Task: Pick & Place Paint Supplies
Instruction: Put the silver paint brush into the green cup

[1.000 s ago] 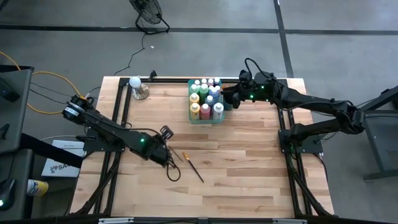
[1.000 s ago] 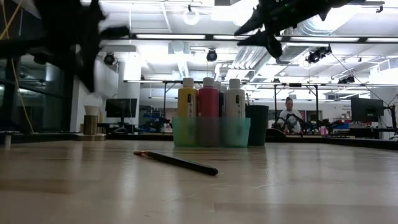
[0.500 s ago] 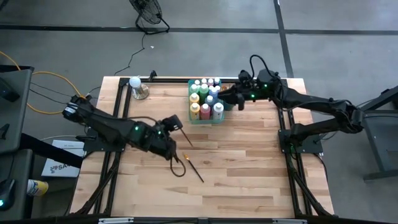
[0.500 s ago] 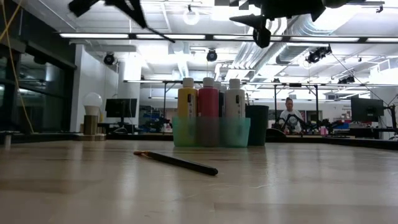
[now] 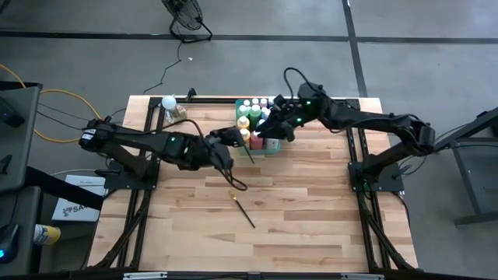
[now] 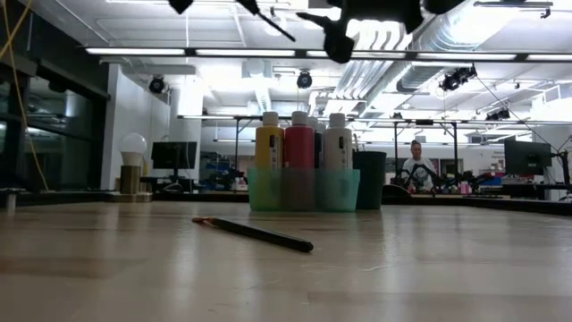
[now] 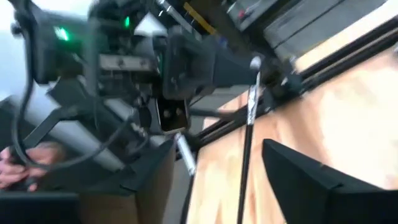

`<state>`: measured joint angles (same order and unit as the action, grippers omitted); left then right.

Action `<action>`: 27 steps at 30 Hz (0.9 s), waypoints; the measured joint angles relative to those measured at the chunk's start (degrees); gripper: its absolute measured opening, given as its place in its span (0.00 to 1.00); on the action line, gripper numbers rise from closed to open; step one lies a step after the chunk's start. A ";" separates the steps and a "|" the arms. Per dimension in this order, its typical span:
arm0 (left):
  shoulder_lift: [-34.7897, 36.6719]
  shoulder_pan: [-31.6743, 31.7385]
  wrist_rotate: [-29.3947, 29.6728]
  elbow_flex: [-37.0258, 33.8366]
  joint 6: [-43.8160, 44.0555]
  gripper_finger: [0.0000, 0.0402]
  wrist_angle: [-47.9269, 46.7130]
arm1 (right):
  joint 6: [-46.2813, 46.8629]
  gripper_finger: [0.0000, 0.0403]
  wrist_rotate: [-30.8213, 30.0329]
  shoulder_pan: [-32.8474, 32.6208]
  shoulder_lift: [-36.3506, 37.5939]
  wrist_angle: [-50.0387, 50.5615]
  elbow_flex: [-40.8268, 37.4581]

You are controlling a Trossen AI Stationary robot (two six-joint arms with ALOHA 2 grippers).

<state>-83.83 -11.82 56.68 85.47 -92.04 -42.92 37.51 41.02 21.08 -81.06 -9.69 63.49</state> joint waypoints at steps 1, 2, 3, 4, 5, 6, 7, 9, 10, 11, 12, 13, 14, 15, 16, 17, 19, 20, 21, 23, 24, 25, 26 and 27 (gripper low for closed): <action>0.00 0.23 -0.52 0.00 -1.53 0.00 1.28 | 0.13 0.62 1.32 -0.13 -1.14 0.04 0.65; 0.00 0.53 -0.94 0.00 -2.83 0.00 2.41 | 0.11 0.65 2.28 -0.26 -2.26 -0.02 1.40; 0.00 0.74 -1.35 0.02 -3.90 0.00 3.56 | -0.03 0.67 2.89 -0.52 -3.27 -0.02 2.03; 0.00 0.75 -1.90 0.02 -4.74 0.00 4.55 | -0.08 0.68 3.16 -0.77 -4.22 0.08 2.62; 0.00 0.75 -2.24 0.00 -5.35 0.00 5.39 | -0.21 0.69 3.39 -1.03 -5.17 -0.03 3.27; 0.00 0.73 -2.43 0.00 -5.68 0.00 6.21 | -0.42 0.70 3.61 -1.34 -6.01 -0.44 3.80; 0.00 0.73 -2.72 0.01 -5.75 0.00 6.87 | -0.53 0.70 4.00 -1.60 -6.96 -1.17 4.20; 0.00 0.73 -3.47 0.01 -5.72 0.00 7.13 | -0.16 0.70 4.19 -2.03 -8.40 -3.64 4.73; 0.00 0.69 -3.56 0.01 -5.63 0.00 7.05 | 0.25 0.70 4.21 -2.18 -9.04 -4.97 4.82; 0.00 0.68 -3.58 0.00 -5.37 0.00 6.92 | 0.73 0.69 4.37 -2.38 -9.43 -6.58 4.82; 0.00 0.68 -3.58 0.00 -5.24 0.00 6.87 | 1.26 0.68 4.35 -2.47 -9.55 -7.53 4.82; 0.00 0.68 -3.58 0.01 -5.23 0.00 6.87 | 1.46 0.66 4.31 -2.47 -9.55 -7.90 4.82; 0.00 0.68 -3.55 0.00 -5.23 0.00 6.90 | 1.41 0.64 4.25 -2.49 -9.55 -8.19 4.84; 0.00 0.68 -3.51 0.02 -5.15 0.00 7.09 | 1.29 0.62 4.11 -2.37 -9.49 -8.16 4.85; 0.00 0.68 -3.51 0.02 -5.15 0.00 7.07 | 1.25 0.59 4.15 -2.23 -9.49 -8.17 4.85; 0.00 0.68 -3.55 0.02 -5.13 0.00 6.89 | 1.26 0.57 4.15 -2.06 -9.48 -8.17 4.85; 0.00 0.68 -3.56 0.02 -5.09 0.00 6.88 | 1.30 0.50 4.13 -1.79 -9.49 -8.13 4.85; 0.00 0.68 -3.54 0.02 -5.06 0.00 7.00 | 1.27 0.47 4.08 -1.82 -9.51 -8.11 4.85; 0.00 0.68 -3.54 0.02 -5.01 0.00 7.15 | 1.25 0.44 4.02 -1.82 -9.51 -8.11 4.85; 0.00 0.68 -3.54 0.02 -5.02 0.00 7.13 | 0.33 0.38 3.15 -2.29 -9.51 -7.70 4.85; 0.00 0.66 -3.58 0.02 -5.02 0.00 7.15 | -0.46 0.36 2.44 -2.62 -9.51 -7.37 4.82; 0.00 0.64 -3.58 0.02 -5.01 0.00 7.24 | -1.18 0.34 1.75 -2.93 -9.51 -7.23 4.82; 0.00 0.63 -3.59 0.02 -5.02 0.00 7.38 | -1.57 0.32 1.19 -3.22 -9.49 -7.19 4.82; 0.00 0.62 -3.59 0.02 -4.99 0.00 7.53 | -1.63 0.30 0.81 -3.43 -9.50 -7.21 4.82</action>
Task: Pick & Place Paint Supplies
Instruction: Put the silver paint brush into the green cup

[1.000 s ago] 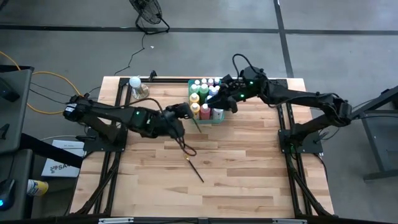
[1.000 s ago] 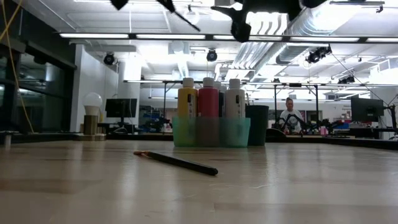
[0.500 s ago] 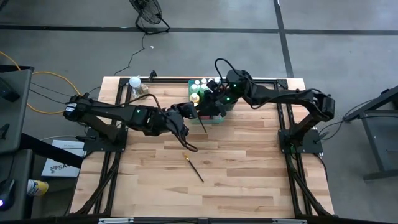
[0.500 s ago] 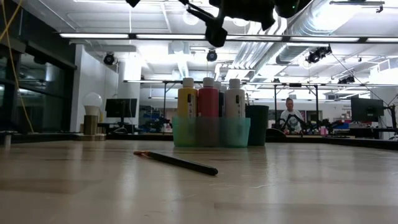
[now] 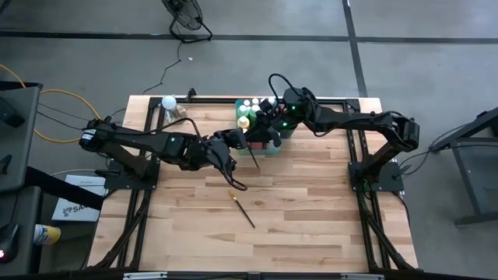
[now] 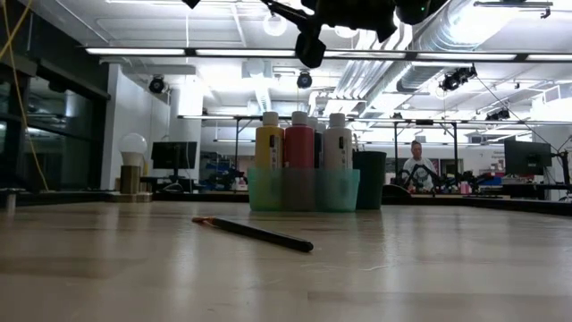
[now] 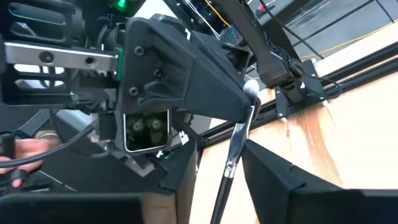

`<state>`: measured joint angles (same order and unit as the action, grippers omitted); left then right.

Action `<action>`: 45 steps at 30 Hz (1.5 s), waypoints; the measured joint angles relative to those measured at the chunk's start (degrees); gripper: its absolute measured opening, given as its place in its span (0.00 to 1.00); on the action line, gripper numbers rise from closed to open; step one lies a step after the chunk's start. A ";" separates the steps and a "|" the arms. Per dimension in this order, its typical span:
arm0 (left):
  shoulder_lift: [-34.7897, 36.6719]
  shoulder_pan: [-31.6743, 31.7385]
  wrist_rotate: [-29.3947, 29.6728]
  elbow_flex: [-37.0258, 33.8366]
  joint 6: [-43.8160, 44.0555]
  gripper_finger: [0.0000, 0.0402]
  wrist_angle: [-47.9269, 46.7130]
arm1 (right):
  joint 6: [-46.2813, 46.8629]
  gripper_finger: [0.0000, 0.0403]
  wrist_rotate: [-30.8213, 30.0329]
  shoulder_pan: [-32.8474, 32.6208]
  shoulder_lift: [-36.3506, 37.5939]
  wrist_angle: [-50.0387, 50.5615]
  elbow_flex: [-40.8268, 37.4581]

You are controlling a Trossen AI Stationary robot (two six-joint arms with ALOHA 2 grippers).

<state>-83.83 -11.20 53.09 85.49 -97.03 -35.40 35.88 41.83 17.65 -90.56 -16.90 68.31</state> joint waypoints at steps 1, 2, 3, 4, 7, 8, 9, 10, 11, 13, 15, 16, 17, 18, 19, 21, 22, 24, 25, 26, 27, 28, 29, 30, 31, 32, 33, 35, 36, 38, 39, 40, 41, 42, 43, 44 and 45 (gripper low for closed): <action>0.00 0.00 0.01 0.00 -0.01 0.00 0.18 | -0.06 0.29 -0.35 -0.09 0.01 0.03 0.00; 0.00 0.02 0.01 0.00 -0.02 0.00 0.51 | -0.08 0.27 -0.76 -0.09 -0.01 0.08 0.00; 0.00 0.05 0.03 0.00 -0.03 0.00 1.12 | -0.10 0.27 -1.08 -0.09 0.01 0.09 0.00; 0.00 0.07 0.01 0.00 -0.03 0.00 1.85 | -0.12 0.26 -1.29 -0.12 0.01 0.08 0.00; 0.00 0.07 -0.01 0.00 -0.07 0.00 2.53 | -0.91 0.24 -1.32 -0.14 0.01 -0.01 0.00; 0.00 0.07 -0.01 0.00 -0.05 0.00 2.49 | -1.32 0.22 -1.34 -0.09 0.01 0.03 0.00; 0.00 0.07 0.00 0.00 -0.03 0.00 2.49 | -1.50 0.20 -1.32 -0.03 0.01 0.04 0.00; 0.00 0.07 -0.01 0.00 -0.02 0.00 2.50 | -1.56 0.18 -1.26 -0.01 0.01 0.04 0.00; 0.00 0.07 -0.01 0.00 -0.02 0.00 2.60 | -1.60 0.14 -1.18 0.00 0.01 0.07 0.00; 0.00 0.02 -0.01 0.00 -0.24 0.00 2.64 | -1.55 0.06 -1.17 0.03 0.01 0.36 -0.02; 0.00 -0.07 0.04 0.00 -0.22 0.00 2.49 | -1.54 0.04 -1.15 0.08 0.01 0.39 -0.04; 0.00 -0.07 0.03 0.00 -0.21 0.00 2.51 | -1.44 0.04 -1.17 0.06 0.01 0.37 -0.07; 0.00 -0.08 0.04 0.00 -0.20 0.00 2.51 | -1.35 0.04 -1.03 0.06 0.01 0.32 -0.07; 0.00 -0.09 0.00 0.00 -0.17 0.01 2.51 | -1.21 0.04 -1.03 0.04 0.01 0.34 -0.07; 0.00 -0.09 0.01 0.00 -0.11 0.02 2.57 | -1.21 0.04 -1.01 0.02 0.01 0.34 -0.07; 0.00 -0.07 -0.01 0.00 1.16 0.05 2.91 | -1.23 0.04 -1.02 0.02 0.01 0.30 -0.07; 0.00 -0.07 -0.02 0.00 2.31 0.07 3.20 | -1.23 0.04 -0.99 0.01 0.01 0.34 -0.07; 0.00 -0.05 -0.10 -0.02 5.07 0.13 4.49 | -1.28 0.04 -0.87 -0.05 0.05 1.15 -0.02; 0.03 -0.04 0.00 -0.02 6.31 0.16 5.24 | -1.40 0.04 -0.89 -0.05 0.12 1.87 0.00; 0.28 -0.04 0.28 -0.04 7.31 0.20 5.69 | -1.71 0.04 -1.08 -0.07 0.15 2.50 0.00; 0.51 -0.04 0.59 -0.04 8.28 0.24 5.89 | -2.10 0.03 -1.60 -0.09 0.17 3.12 0.02; 0.82 -0.04 1.46 -0.04 9.63 0.27 6.06 | -2.67 0.03 -2.44 -0.09 0.26 3.86 0.02; 1.18 -0.04 2.47 -0.04 11.34 0.30 6.36 | -3.17 0.03 -3.44 -0.07 0.62 5.00 0.02; 1.53 -0.04 4.11 -0.04 13.44 0.34 6.43 | -3.90 0.03 -4.87 0.08 0.93 6.30 0.00; 1.87 -0.04 6.07 -0.04 15.87 0.36 6.38 | -4.87 0.03 -6.59 0.37 1.41 7.54 -0.02; 2.17 -0.04 8.06 -0.04 18.35 0.39 6.22 | -5.93 0.03 -8.37 0.71 2.25 9.06 -0.02; 2.48 -0.04 9.81 -0.04 21.02 0.41 5.67 | -7.18 0.03 -10.45 1.25 3.45 11.15 -0.02; 3.46 -0.04 11.77 -0.04 26.51 0.44 3.44 | -10.06 0.03 -15.17 2.17 5.63 14.68 0.00; 4.00 -0.01 12.00 -0.04 29.39 0.45 2.56 | -11.54 0.03 -17.93 2.69 6.90 16.85 0.00; 4.97 -0.02 12.07 -0.04 35.54 0.45 0.35 | -14.57 0.03 -23.64 3.76 9.20 20.83 0.00; 5.28 -0.04 12.05 -0.04 38.76 0.46 -0.59 | -16.25 0.03 -27.10 4.13 10.29 22.38 0.00; 5.51 -0.04 11.98 -0.04 42.06 0.46 -1.53 | -17.85 0.03 -30.85 4.53 11.57 23.96 0.00; 5.71 -0.04 11.93 -0.04 45.46 0.46 -2.84 | -19.41 0.03 -34.81 5.05 12.91 25.74 0.00; 5.78 -0.04 11.92 -0.04 48.71 0.46 -3.77 | -20.86 0.03 -38.79 5.38 13.86 26.99 0.00; 5.79 -0.04 11.96 -0.04 51.76 0.46 -4.38 | -22.17 0.03 -42.53 5.67 14.66 27.61 0.01; 5.79 -0.04 11.93 -0.02 55.00 0.46 -5.50 | -23.18 0.03 -45.58 6.10 15.37 28.32 0.04; 5.79 -0.02 11.77 -0.02 58.00 0.46 -6.56 | -23.96 0.03 -47.92 6.59 15.84 29.13 -0.10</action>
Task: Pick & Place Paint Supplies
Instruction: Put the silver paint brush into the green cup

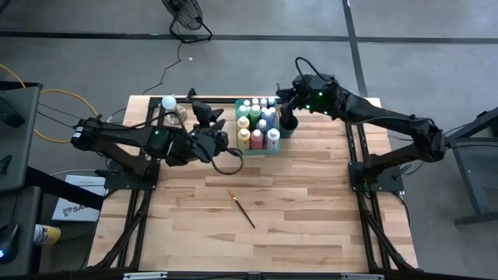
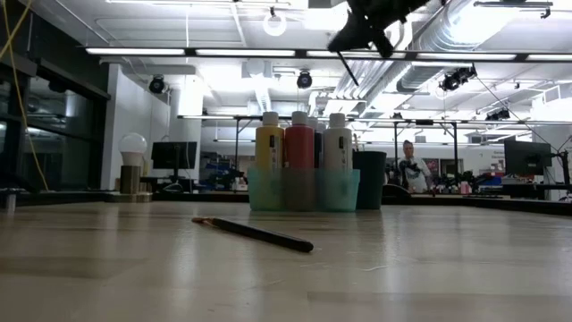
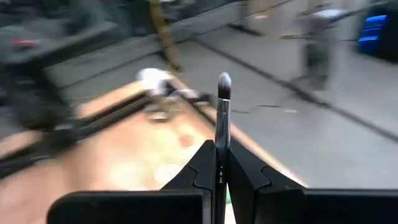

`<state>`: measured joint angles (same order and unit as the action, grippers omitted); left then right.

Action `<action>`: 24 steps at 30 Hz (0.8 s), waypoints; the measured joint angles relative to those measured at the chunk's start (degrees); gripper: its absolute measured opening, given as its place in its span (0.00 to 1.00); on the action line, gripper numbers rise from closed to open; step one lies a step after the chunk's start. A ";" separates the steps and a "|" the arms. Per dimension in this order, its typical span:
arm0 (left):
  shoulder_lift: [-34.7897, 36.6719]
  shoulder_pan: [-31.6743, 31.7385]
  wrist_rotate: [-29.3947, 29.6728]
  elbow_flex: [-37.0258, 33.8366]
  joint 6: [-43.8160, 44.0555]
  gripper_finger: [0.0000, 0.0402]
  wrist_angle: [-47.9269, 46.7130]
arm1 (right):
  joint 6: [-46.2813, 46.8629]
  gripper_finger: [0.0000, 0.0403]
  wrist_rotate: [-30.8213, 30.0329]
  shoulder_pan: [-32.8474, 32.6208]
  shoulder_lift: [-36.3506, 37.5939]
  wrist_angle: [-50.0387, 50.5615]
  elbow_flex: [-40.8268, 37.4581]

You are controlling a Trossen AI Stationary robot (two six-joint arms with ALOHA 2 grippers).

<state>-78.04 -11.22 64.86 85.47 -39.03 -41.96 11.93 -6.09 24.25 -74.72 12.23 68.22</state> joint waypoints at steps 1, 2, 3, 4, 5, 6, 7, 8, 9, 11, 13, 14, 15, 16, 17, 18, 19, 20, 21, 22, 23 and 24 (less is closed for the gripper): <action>0.00 -0.01 -0.56 0.00 2.83 0.46 -0.90 | -0.34 0.03 -1.85 0.49 0.36 -0.19 -0.60; 0.00 0.00 -1.77 0.00 5.83 0.46 -1.88 | -0.33 0.03 -2.81 0.96 0.64 -1.15 -1.55; 0.00 0.03 -3.13 0.00 8.63 0.46 -3.00 | -0.16 0.03 -3.50 1.47 1.01 -2.60 -2.99; 0.00 0.04 -4.46 0.00 11.49 0.46 -3.77 | 0.20 0.03 -4.39 1.97 1.38 -3.99 -4.82; 0.00 0.04 -5.61 0.00 14.33 0.46 -4.41 | 0.87 0.03 -5.47 2.34 1.69 -5.58 -6.86; 0.00 0.04 -6.43 0.00 17.03 0.46 -5.29 | 1.65 0.03 -6.65 2.54 1.87 -7.60 -9.06; 0.00 0.03 -7.03 -0.02 19.63 0.46 -5.96 | 2.27 0.03 -7.80 2.57 1.95 -10.09 -11.35; 0.00 0.02 -7.47 -0.02 22.24 0.46 -6.38 | 2.71 0.03 -8.86 2.56 1.97 -12.82 -13.60; 0.00 0.02 -7.77 -0.02 24.87 0.46 -6.95 | 2.84 0.03 -9.46 2.56 1.97 -15.58 -15.60; 0.00 0.02 -9.02 -0.02 30.06 0.46 -8.31 | 2.93 0.03 -10.28 2.36 1.97 -22.32 -19.14; 0.00 0.04 -10.50 -0.02 34.61 0.46 -9.68 | 2.85 0.03 -12.50 1.82 1.67 -27.95 -21.93; 0.00 0.04 -11.09 -0.02 36.45 0.46 -10.37 | 2.81 0.03 -14.27 1.54 1.50 -29.85 -22.99; 0.00 0.04 -11.80 -0.02 38.09 0.46 -10.82 | 2.81 0.03 -15.66 1.36 1.40 -31.15 -24.05; 0.00 0.04 -12.29 -0.02 39.49 0.46 -11.28 | 2.80 0.03 -16.79 1.33 1.33 -31.81 -24.99; -0.17 0.02 -12.94 -0.02 40.66 0.46 -11.41 | 2.82 0.03 -17.68 1.34 1.33 -32.44 -25.68; -0.52 0.02 -13.56 0.00 41.71 0.46 -11.33 | 2.84 0.03 -18.43 1.36 1.33 -33.19 -26.25; -0.73 0.02 -13.80 0.00 42.64 0.46 -11.34 | 2.90 0.03 -19.26 1.36 1.37 -33.72 -26.95; -0.87 0.02 -14.20 -0.08 43.52 0.46 -11.41 | 2.91 0.03 -19.94 1.36 1.42 -34.42 -27.89; -0.92 0.02 -14.60 -0.09 44.18 0.46 -11.46 | 3.06 0.03 -20.55 1.36 1.42 -34.98 -28.92; -1.18 0.02 -14.70 -0.07 44.85 0.46 -11.22 | 3.49 0.03 -21.04 1.36 1.37 -35.37 -30.05; -1.47 0.02 -14.85 0.01 45.52 0.46 -11.01 | 4.31 0.03 -21.43 1.36 1.33 -35.92 -31.08; -1.64 0.02 -15.07 0.02 46.14 0.46 -10.99 | 5.15 0.03 -21.66 1.36 1.31 -37.07 -32.04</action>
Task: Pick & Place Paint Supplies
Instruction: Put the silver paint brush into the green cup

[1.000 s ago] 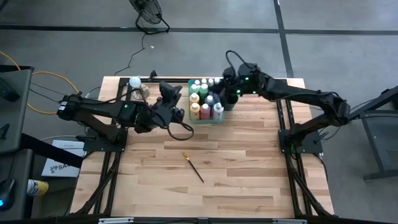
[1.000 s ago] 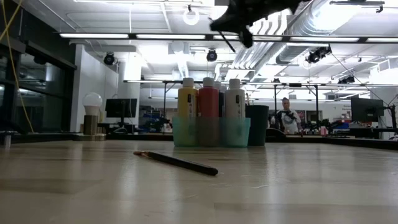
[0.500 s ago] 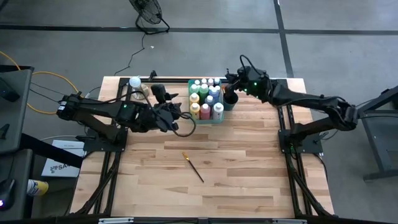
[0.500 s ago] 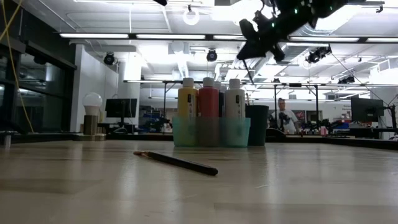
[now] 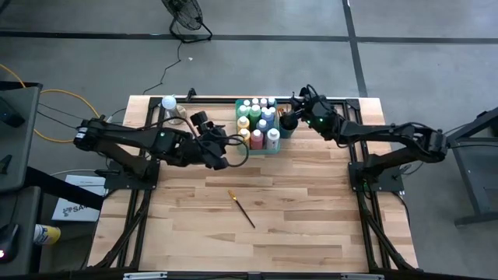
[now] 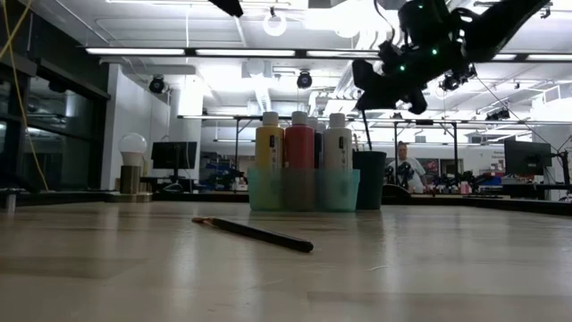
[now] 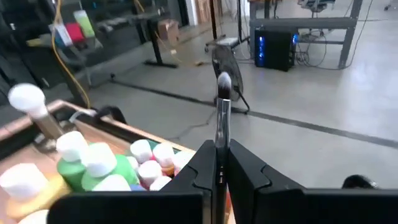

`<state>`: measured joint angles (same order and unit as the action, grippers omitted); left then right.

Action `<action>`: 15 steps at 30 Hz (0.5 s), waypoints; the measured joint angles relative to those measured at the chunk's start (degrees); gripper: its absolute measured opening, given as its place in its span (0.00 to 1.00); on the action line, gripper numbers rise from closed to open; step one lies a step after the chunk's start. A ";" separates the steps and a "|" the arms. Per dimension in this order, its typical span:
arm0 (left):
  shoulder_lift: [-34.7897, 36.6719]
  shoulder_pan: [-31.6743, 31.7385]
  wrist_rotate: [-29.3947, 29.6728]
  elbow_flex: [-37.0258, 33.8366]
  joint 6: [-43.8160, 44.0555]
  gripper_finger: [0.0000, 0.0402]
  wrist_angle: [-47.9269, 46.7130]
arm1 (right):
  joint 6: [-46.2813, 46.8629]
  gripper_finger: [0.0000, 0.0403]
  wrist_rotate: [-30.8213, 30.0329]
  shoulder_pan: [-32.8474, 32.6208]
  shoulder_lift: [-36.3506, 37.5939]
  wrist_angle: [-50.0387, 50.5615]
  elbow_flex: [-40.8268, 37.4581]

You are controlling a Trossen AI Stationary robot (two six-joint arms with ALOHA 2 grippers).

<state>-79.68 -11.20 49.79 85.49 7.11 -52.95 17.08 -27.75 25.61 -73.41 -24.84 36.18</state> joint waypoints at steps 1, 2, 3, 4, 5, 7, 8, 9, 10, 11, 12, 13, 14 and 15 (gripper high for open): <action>-0.22 0.00 -0.28 -0.07 0.55 0.46 -0.16 | 0.86 0.03 -0.21 0.00 0.00 -1.65 -0.92; -0.56 0.00 -0.50 -0.13 0.92 0.46 -0.19 | 1.32 0.03 -0.44 0.00 0.02 -3.19 -1.74; -1.13 0.00 -0.49 -0.08 1.27 0.46 0.18 | 1.64 0.03 -0.62 0.00 0.02 -4.36 -2.42; -1.49 0.00 -0.56 0.00 1.40 0.46 0.51 | 2.02 0.03 -0.70 0.00 0.02 -4.71 -2.93; -1.71 0.00 -0.79 -0.04 1.60 0.46 0.19 | 2.45 0.03 -0.69 0.00 0.02 -4.59 -3.29; -2.46 0.00 -1.48 -0.12 2.13 0.46 0.09 | 2.66 0.04 -0.66 0.00 0.00 -4.62 -3.62; -2.82 0.00 -1.57 0.00 2.25 0.46 0.59 | 2.65 0.04 -0.52 0.00 0.02 -4.88 -3.78; -3.05 0.00 -1.73 -0.01 2.26 0.46 0.46 | 2.66 0.04 -0.16 0.00 0.02 -4.79 -3.91; -3.18 0.00 -1.94 -0.11 2.24 0.46 -0.05 | 2.65 0.05 0.64 0.03 0.02 -4.66 -4.10; -3.58 -0.03 -1.97 -0.13 2.26 0.46 0.05 | 2.67 0.07 1.46 0.04 0.02 -4.54 -4.29; -4.00 -0.04 -1.93 -0.03 2.37 0.46 0.69 | 2.65 0.08 2.15 0.04 0.01 -4.52 -4.46; -4.23 -0.04 -1.95 0.00 2.41 0.46 0.87 | 2.65 0.10 2.57 0.00 0.00 -4.42 -4.50; -4.38 -0.04 -2.09 -0.06 2.39 0.46 0.39 | 2.65 0.12 2.78 0.00 0.00 -4.43 -4.50; -4.39 -0.04 -2.39 -0.15 2.39 0.46 0.13 | 2.65 0.14 2.78 0.00 0.01 -4.35 -4.47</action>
<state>-84.07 -11.25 47.40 85.34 9.50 -52.82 19.73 -24.98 25.61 -73.40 -29.19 31.70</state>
